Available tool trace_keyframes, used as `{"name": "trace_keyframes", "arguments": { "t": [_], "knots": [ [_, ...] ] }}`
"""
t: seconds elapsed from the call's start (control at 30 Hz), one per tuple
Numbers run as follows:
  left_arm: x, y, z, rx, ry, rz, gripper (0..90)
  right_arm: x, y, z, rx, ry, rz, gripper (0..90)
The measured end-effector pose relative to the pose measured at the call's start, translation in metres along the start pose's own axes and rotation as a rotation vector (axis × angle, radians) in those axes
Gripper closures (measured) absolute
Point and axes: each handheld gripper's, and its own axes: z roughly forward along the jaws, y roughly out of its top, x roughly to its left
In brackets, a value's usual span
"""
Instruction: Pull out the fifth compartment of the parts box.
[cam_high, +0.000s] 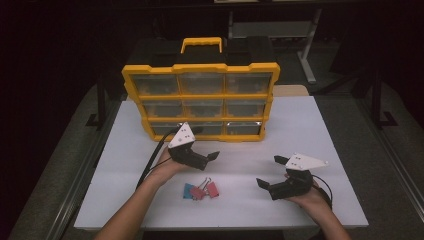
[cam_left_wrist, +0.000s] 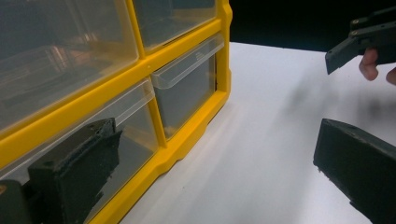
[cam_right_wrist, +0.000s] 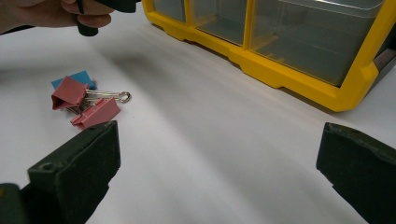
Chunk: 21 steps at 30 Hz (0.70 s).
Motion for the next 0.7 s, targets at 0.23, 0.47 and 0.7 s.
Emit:
{"name": "trace_keyframes", "arguments": {
  "t": [0.23, 0.47, 0.7],
  "knots": [
    [-0.0026, -0.0003, -0.0004, 0.015, 0.034, 0.058, 0.0, 0.0004, 0.0, 0.0003, 0.002, 0.004, 0.002, 0.0],
    [-0.0022, -0.0007, -0.0018, 0.023, 0.071, 0.101, 0.0, 0.0007, -0.0001, 0.0007, 0.005, 0.008, 0.001, 0.0],
    [-0.0019, -0.0014, -0.0031, 0.036, 0.09, 0.138, 0.0, 0.0007, 0.0001, 0.0004, 0.0, 0.007, -0.002, 0.0]
  ]
}}
